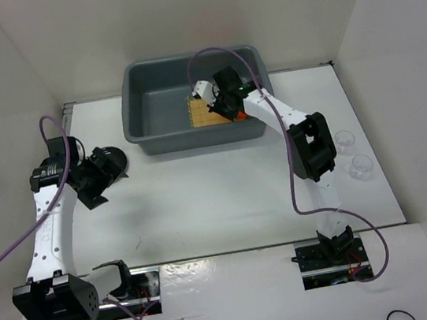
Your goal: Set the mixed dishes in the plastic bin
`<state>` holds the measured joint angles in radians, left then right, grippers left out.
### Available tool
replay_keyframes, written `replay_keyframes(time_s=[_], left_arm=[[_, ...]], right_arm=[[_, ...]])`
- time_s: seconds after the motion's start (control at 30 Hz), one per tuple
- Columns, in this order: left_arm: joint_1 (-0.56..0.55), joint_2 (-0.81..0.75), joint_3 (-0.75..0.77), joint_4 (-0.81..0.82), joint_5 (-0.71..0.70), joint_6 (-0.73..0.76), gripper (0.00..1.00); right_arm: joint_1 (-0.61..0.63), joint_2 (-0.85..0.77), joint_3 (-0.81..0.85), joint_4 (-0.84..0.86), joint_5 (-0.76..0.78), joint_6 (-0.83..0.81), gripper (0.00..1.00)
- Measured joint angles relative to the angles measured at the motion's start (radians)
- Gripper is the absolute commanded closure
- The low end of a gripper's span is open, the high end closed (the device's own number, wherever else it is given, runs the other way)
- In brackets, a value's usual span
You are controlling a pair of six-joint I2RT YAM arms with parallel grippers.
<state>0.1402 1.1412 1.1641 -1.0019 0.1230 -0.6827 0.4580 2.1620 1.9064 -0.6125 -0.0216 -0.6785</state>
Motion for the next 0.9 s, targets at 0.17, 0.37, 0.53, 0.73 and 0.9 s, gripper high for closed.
replay_keyframes(time_s=[0.17, 0.37, 0.53, 0.73, 0.9], left_arm=[[0.051, -0.004, -0.044, 0.0, 0.036, 0.002, 0.0], [0.069, -0.005, -0.044, -0.001, 0.056, 0.003, 0.0], [0.106, 0.03, -0.05, 0.025, 0.081, 0.017, 0.0], [0.185, 0.152, -0.096, 0.122, 0.123, 0.027, 0.0], [0.211, 0.342, -0.093, 0.227, 0.14, 0.034, 0.0]], right_arm=[[0.001, 0.057, 0.021, 0.029, -0.006, -0.007, 1.0], [0.009, 0.164, 0.124, 0.032, -0.033, -0.018, 0.83], [0.008, 0.233, 0.257, -0.017, -0.082, 0.017, 0.57], [-0.026, 0.235, 0.528, -0.143, -0.182, 0.133, 0.25], [-0.095, 0.077, 0.535, -0.199, -0.253, 0.198, 0.21]])
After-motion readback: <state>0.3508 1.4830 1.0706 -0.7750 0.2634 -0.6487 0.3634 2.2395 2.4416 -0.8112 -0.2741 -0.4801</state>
